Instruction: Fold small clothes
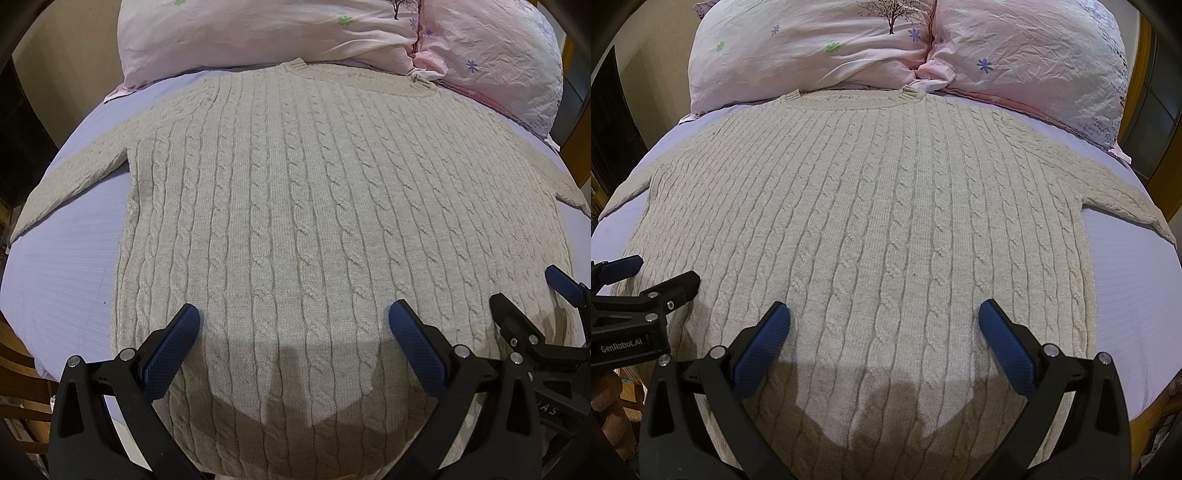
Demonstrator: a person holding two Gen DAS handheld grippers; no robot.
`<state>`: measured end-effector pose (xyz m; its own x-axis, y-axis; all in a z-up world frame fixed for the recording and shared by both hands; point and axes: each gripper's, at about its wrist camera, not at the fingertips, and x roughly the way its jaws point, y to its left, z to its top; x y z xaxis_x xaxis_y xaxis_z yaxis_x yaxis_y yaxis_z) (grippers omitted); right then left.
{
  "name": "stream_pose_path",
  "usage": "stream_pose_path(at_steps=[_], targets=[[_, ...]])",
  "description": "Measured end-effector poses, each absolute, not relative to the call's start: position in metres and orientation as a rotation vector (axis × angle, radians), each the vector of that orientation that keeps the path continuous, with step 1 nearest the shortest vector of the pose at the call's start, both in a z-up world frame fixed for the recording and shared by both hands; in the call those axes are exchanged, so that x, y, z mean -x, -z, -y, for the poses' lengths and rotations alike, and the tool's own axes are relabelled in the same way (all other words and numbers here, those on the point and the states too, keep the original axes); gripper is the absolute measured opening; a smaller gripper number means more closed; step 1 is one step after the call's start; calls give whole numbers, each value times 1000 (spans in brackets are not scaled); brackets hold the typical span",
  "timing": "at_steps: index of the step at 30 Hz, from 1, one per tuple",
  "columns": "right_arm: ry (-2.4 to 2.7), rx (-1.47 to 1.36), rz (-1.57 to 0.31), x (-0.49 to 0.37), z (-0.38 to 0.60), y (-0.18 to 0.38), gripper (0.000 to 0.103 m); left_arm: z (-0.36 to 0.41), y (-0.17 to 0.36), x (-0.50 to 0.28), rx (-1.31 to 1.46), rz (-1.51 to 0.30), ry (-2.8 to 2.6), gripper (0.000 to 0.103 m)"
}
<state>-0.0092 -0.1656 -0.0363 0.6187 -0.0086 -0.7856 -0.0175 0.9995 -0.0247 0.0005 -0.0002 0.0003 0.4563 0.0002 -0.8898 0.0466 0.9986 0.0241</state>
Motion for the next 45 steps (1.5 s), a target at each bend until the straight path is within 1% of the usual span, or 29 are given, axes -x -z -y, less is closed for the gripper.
stream_pose_path(at_steps=[25, 32, 35, 38, 39, 40, 41, 43, 44, 45], targets=[[-5, 31, -903, 10, 165, 36, 101, 1, -2, 1, -47, -1094, 28, 102], [-46, 49, -859, 14, 168, 36, 101, 0, -2, 2, -46, -1087, 28, 102], [-57, -24, -810, 8, 201, 23, 101, -1, -2, 3, -52, -1074, 35, 102], [102, -255, -675, 4, 297, -12, 101, -1, -2, 4, -62, -1056, 43, 102], [181, -383, -626, 4, 345, -23, 101, -1, -3, 4, -63, -1042, 50, 102], [236, -492, -593, 4, 386, -29, 100, -1, -3, 4, -59, -1026, 58, 102], [263, -562, -572, 4, 413, -31, 95, -2, -4, 3, -56, -1008, 74, 102], [359, -745, -557, 0, 486, -29, 67, -3, -5, 2, -47, -980, 103, 102], [420, -854, -565, -3, 527, -22, 63, -4, -6, 1, -34, -962, 125, 102], [447, -902, -571, -4, 545, -16, 59, -8, -8, 0, -4, -932, 162, 102]])
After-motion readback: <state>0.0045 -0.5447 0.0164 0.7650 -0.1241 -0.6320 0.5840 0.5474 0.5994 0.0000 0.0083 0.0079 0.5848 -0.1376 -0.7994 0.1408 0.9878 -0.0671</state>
